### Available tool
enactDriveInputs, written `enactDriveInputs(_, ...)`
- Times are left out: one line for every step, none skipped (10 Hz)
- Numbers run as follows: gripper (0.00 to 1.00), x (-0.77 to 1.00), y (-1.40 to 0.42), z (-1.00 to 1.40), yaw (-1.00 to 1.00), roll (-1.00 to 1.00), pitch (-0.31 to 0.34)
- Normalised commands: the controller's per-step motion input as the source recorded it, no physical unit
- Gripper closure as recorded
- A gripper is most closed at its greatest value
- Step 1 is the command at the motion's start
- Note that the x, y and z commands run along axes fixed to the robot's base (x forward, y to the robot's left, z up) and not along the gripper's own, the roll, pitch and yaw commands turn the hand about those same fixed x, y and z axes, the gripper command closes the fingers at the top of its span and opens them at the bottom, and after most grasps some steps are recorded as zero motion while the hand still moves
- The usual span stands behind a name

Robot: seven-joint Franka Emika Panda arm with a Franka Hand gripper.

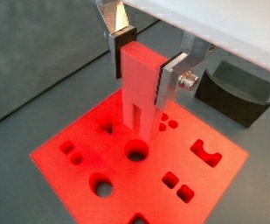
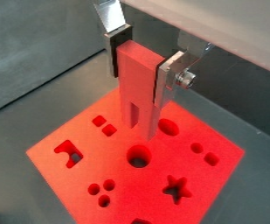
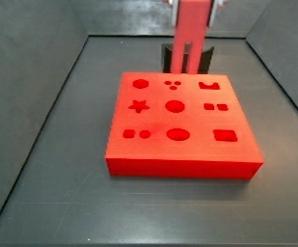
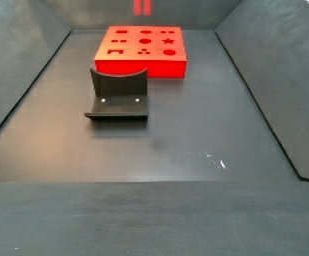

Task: Insert the double-square object.

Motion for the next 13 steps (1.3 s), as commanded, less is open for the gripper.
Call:
enactDriveInputs(1.0, 0.92, -0.15, -0.56, 0.05, 0.28, 0.083)
enactDriveInputs(1.0, 0.48, 0.0, -0.69, 0.0, 0.0, -0.12)
enactDriveInputs(1.0, 0.3, 0.0, -0.4, -0.02, -0.04, -0.134)
enactDriveInputs(1.0, 0.13, -0.03, -0.15, 0.0, -0.03, 0.0)
enactDriveInputs(1.0, 0.54, 0.0, -0.07, 0.0, -0.12, -0.067)
enactDriveInputs(1.0, 0.98, 0.07, -0.04, 0.17, -0.02, 0.003)
enactDriveInputs(1.0, 0.94, 0.03, -0.17, 0.25, 0.07, 0.026)
enactDriveInputs(1.0, 0.98, 0.1, -0.15, 0.24, 0.12, 0.076)
enactDriveInputs(1.0, 0.97, 0.02, -0.18, 0.24, 0.09, 0.061)
enactDriveInputs(1.0, 0.96, 0.0, -0.2, 0.24, 0.1, 0.067)
enactDriveInputs(1.0, 0.63, -0.06, -0.17, 0.13, 0.2, 0.114)
enactDriveInputs(1.0, 0.49, -0.15, -0.17, 0.01, 0.23, 0.147)
enactDriveInputs(1.0, 0.51, -0.16, -0.18, 0.0, 0.25, 0.169)
